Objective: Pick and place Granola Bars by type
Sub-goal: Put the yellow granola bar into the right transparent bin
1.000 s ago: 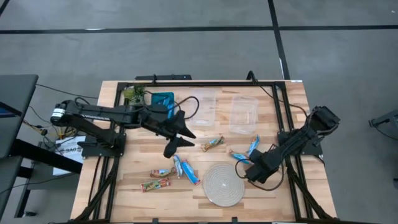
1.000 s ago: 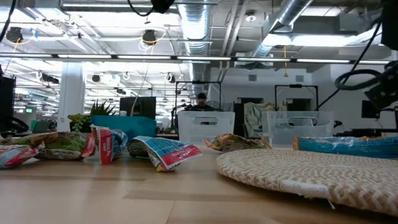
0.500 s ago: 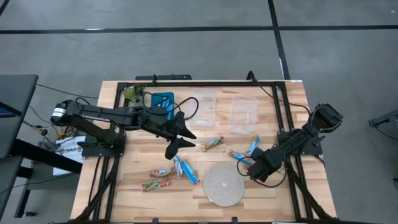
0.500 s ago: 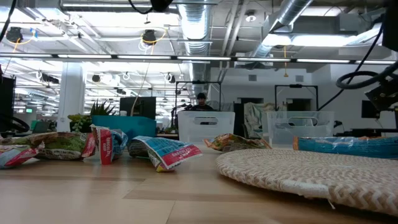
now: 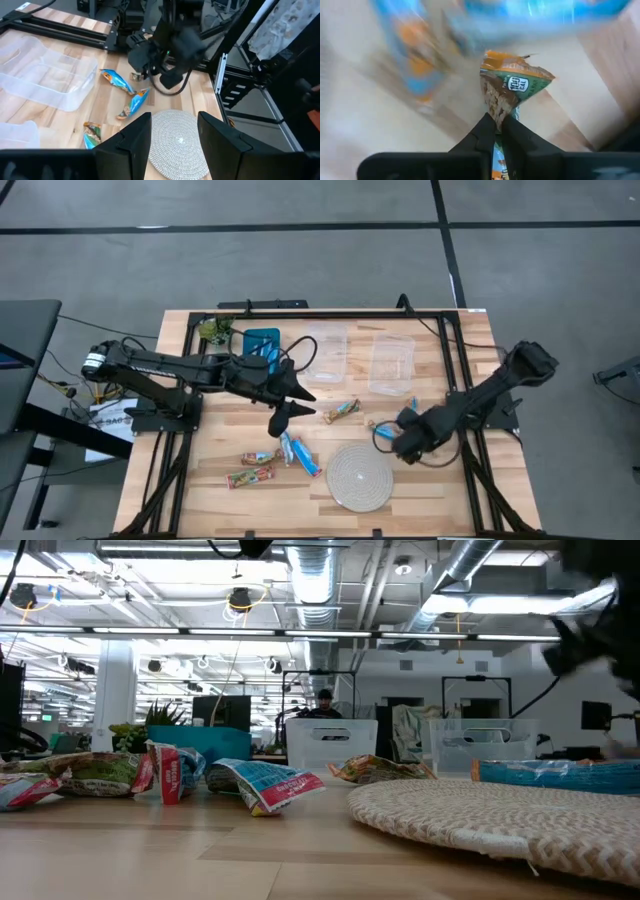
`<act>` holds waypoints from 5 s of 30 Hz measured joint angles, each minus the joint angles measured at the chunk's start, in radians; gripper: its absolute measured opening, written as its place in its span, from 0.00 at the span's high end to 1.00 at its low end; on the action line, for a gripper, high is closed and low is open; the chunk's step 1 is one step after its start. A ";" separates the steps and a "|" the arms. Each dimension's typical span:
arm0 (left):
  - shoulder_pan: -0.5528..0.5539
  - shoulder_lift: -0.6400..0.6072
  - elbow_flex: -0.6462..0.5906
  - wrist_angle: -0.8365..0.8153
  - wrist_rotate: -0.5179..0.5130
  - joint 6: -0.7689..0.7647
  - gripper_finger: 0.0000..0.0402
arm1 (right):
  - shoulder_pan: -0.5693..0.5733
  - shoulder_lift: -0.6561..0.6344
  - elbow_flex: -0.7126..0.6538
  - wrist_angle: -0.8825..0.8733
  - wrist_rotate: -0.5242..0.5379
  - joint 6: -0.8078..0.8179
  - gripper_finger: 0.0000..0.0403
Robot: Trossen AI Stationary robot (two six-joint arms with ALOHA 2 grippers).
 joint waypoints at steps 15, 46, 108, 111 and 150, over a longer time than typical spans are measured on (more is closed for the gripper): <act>0.018 0.000 0.000 0.001 -0.286 -0.007 0.62 | -0.516 -0.271 0.199 -0.046 0.321 -0.252 0.99; 0.032 0.000 0.000 -0.019 -0.050 0.104 0.62 | -0.396 -0.243 0.202 0.035 -0.014 -0.473 0.47; 0.032 0.006 0.001 -0.067 -0.290 -0.057 0.62 | -0.757 -0.248 0.201 0.016 0.307 -0.364 0.97; 0.032 0.006 0.001 -0.069 -0.290 -0.057 0.62 | -0.775 -0.248 0.201 -0.005 0.304 -0.376 0.96; 0.032 0.006 0.001 -0.109 -0.043 0.203 0.73 | -0.159 -0.063 0.106 -0.116 0.085 0.663 0.44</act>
